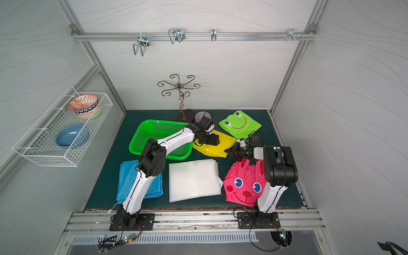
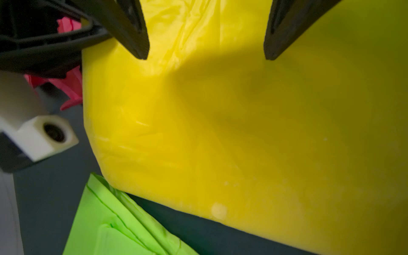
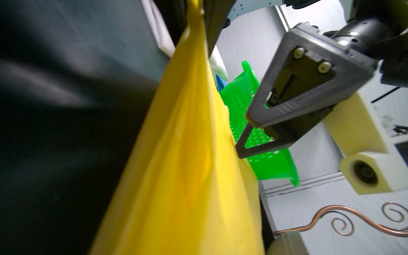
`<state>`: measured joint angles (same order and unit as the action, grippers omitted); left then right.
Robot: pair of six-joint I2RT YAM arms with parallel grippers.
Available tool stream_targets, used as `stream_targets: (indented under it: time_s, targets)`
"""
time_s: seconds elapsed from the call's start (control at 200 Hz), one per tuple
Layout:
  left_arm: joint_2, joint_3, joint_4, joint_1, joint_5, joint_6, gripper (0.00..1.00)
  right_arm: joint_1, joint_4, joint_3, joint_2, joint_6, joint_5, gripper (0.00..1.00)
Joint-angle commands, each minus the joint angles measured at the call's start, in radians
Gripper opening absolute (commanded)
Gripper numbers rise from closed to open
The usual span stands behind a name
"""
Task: Put the folded raincoat in the basket
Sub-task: Pick up the raincoat from the center of the board.
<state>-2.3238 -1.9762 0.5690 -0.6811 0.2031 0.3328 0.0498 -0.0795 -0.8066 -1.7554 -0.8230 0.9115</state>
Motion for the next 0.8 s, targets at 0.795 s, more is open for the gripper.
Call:
stream_targets:
  time_s: [0.795]
  targets:
    - [0.424,0.764,-0.777,-0.015,0.156,-1.005,0.98,0.018,0.293,-0.138,0.168,-0.125,-0.051,0.08]
